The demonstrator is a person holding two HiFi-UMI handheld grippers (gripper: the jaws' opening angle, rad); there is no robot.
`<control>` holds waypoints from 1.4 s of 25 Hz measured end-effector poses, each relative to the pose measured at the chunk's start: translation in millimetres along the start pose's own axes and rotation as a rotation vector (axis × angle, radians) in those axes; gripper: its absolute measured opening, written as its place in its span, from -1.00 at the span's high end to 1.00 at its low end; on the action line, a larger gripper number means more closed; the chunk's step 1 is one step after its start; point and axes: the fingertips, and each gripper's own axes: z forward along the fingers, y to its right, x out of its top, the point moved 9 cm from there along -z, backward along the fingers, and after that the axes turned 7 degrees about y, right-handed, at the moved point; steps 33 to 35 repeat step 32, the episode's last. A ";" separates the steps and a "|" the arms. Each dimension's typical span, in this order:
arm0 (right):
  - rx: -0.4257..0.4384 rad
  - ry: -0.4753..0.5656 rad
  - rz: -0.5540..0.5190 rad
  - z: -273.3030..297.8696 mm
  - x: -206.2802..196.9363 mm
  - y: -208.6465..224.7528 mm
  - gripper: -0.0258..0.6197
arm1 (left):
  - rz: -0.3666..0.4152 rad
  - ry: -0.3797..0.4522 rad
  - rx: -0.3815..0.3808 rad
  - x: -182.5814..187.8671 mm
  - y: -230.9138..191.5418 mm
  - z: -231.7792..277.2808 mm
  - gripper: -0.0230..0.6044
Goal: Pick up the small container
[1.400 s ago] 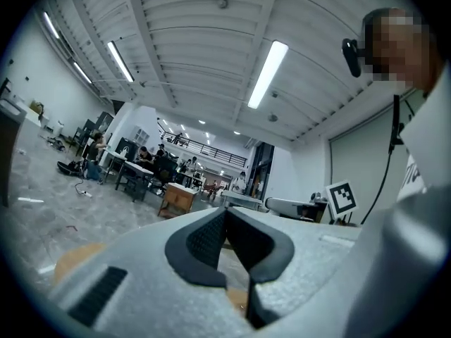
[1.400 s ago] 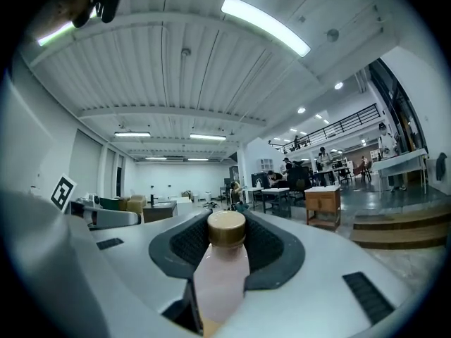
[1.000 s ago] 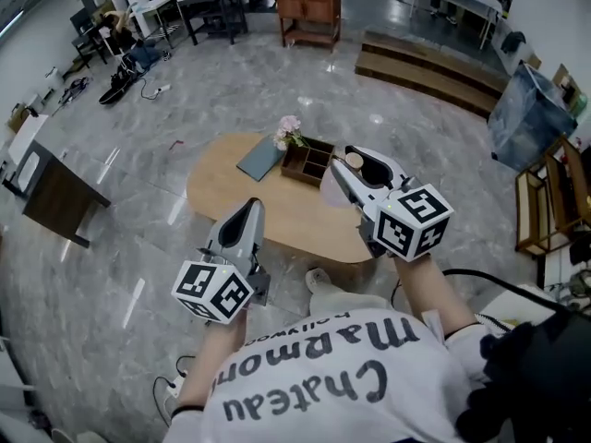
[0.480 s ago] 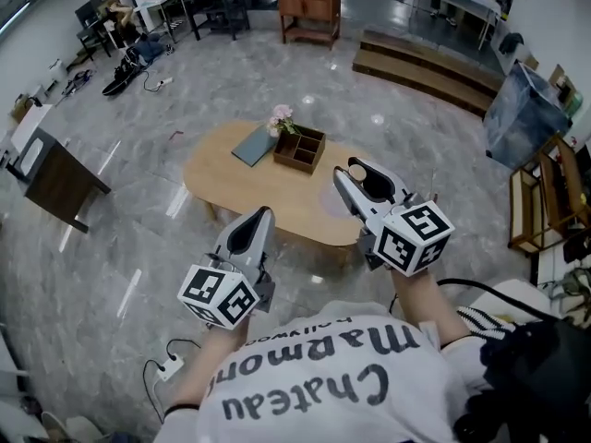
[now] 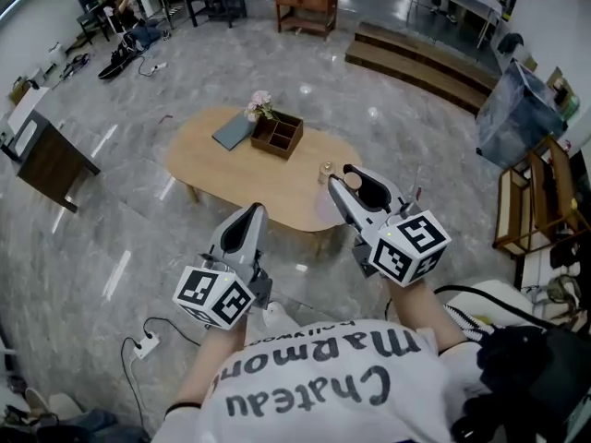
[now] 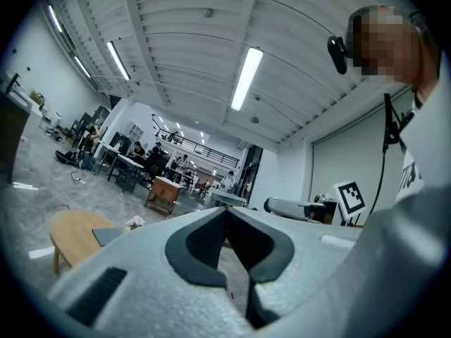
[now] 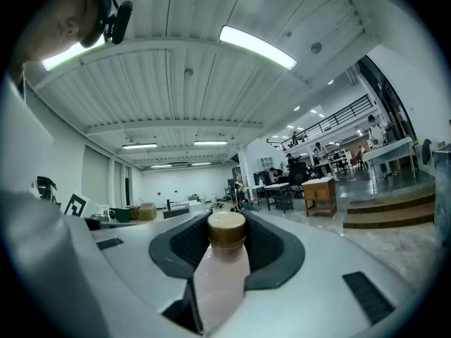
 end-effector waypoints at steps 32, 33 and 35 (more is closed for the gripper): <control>-0.003 -0.052 -0.046 -33.9 -11.4 28.2 0.50 | -0.043 0.009 0.088 -26.9 31.1 -5.5 0.88; -0.003 -0.052 -0.046 -33.9 -11.4 28.2 0.50 | -0.043 0.009 0.088 -26.9 31.1 -5.5 0.88; -0.003 -0.052 -0.046 -33.9 -11.4 28.2 0.50 | -0.043 0.009 0.088 -26.9 31.1 -5.5 0.88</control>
